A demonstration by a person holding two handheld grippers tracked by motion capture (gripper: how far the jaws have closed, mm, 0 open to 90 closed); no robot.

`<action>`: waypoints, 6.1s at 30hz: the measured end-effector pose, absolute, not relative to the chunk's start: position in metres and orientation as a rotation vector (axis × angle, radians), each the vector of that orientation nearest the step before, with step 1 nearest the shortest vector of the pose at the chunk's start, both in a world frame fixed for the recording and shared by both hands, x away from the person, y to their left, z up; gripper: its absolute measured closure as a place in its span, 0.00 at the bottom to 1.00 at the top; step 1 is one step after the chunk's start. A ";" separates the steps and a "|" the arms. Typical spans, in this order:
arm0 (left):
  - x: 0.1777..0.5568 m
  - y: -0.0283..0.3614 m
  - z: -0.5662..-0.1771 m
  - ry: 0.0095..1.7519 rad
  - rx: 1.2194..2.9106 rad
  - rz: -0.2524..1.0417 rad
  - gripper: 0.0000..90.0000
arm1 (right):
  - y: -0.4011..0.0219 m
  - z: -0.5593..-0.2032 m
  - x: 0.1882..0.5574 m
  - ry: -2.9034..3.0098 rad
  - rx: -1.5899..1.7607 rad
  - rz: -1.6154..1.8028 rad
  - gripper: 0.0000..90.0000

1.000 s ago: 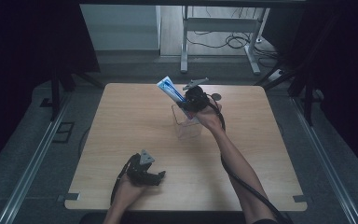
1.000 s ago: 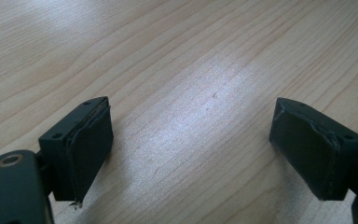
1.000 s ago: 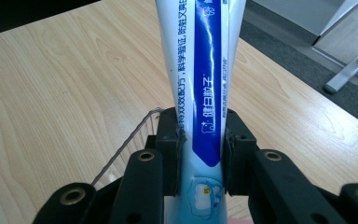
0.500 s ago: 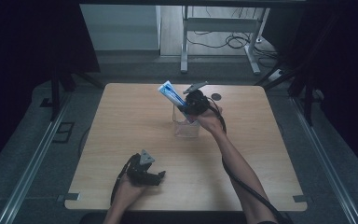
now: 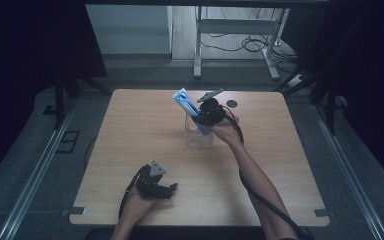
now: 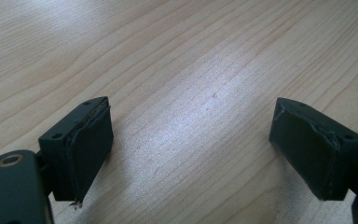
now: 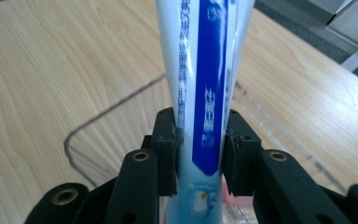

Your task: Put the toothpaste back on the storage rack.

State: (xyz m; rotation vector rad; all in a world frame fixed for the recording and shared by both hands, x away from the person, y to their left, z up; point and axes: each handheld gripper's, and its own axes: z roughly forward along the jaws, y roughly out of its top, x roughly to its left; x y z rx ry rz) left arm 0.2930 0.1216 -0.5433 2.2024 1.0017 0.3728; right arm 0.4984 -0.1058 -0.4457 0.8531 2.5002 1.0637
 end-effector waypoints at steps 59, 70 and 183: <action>0.293 0.122 -0.543 1.001 2.202 0.372 0.15 | -0.121 -0.413 0.462 2.555 0.828 1.146 0.16; 0.293 0.122 -0.543 0.998 2.206 0.374 0.15 | -0.130 -0.411 0.449 2.573 0.852 1.162 0.13; 0.292 0.121 -0.544 1.017 2.190 0.379 0.15 | -0.277 -0.535 0.310 2.501 1.096 1.074 0.05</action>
